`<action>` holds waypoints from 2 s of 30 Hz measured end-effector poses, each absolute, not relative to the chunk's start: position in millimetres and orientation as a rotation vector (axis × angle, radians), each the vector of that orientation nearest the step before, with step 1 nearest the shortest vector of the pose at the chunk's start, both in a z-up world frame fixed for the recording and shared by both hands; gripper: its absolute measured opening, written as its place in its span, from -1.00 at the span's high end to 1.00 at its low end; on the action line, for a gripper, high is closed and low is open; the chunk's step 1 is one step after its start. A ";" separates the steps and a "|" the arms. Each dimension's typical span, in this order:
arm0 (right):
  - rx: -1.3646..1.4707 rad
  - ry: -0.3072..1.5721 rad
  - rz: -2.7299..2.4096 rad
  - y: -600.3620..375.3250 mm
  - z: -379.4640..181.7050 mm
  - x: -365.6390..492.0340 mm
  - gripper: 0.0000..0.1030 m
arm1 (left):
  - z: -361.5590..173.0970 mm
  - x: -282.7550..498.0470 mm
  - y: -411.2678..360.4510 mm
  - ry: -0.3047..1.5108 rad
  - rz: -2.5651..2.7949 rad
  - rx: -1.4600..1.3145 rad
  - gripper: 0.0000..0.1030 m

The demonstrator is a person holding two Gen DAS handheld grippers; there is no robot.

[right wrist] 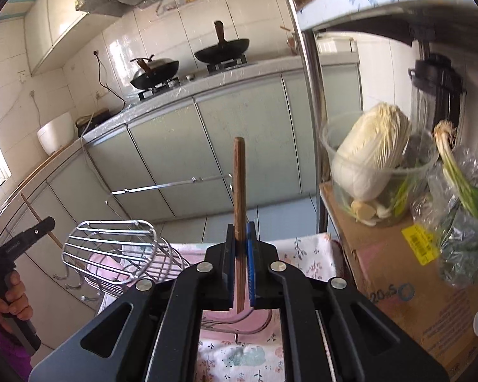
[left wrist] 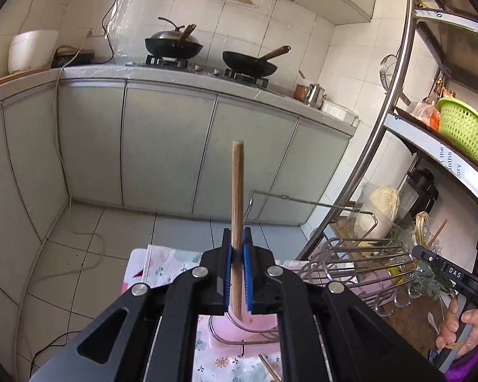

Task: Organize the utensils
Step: 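Lower the chopsticks into the pink cup and open both tools, then grasp a black spoon with the left tool while the right tool grasps a wooden chopstick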

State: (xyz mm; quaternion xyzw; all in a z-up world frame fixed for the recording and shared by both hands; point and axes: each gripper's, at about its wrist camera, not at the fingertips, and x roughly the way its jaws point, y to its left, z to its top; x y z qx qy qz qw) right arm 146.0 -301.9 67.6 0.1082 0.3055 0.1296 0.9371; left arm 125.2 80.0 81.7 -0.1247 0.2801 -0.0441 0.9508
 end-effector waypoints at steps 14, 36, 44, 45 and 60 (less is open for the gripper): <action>0.262 0.726 0.262 -303.7 40.2 152.2 0.59 | 50.6 133.9 78.6 0.633 -0.065 -0.270 0.40; 0.263 0.723 0.306 -294.3 8.6 57.6 0.31 | 36.6 42.9 63.4 0.659 -0.201 -0.282 0.35; 0.258 0.849 0.354 -274.2 -39.8 37.2 0.31 | -13.9 23.7 35.4 0.766 -0.238 -0.221 0.36; 0.262 0.862 0.357 -272.5 -45.1 34.5 0.31 | -20.7 22.7 33.1 0.782 -0.241 -0.220 0.36; 0.265 0.986 0.394 -261.4 -98.7 19.3 0.31 | -85.3 20.0 7.1 0.966 -0.298 -0.256 0.46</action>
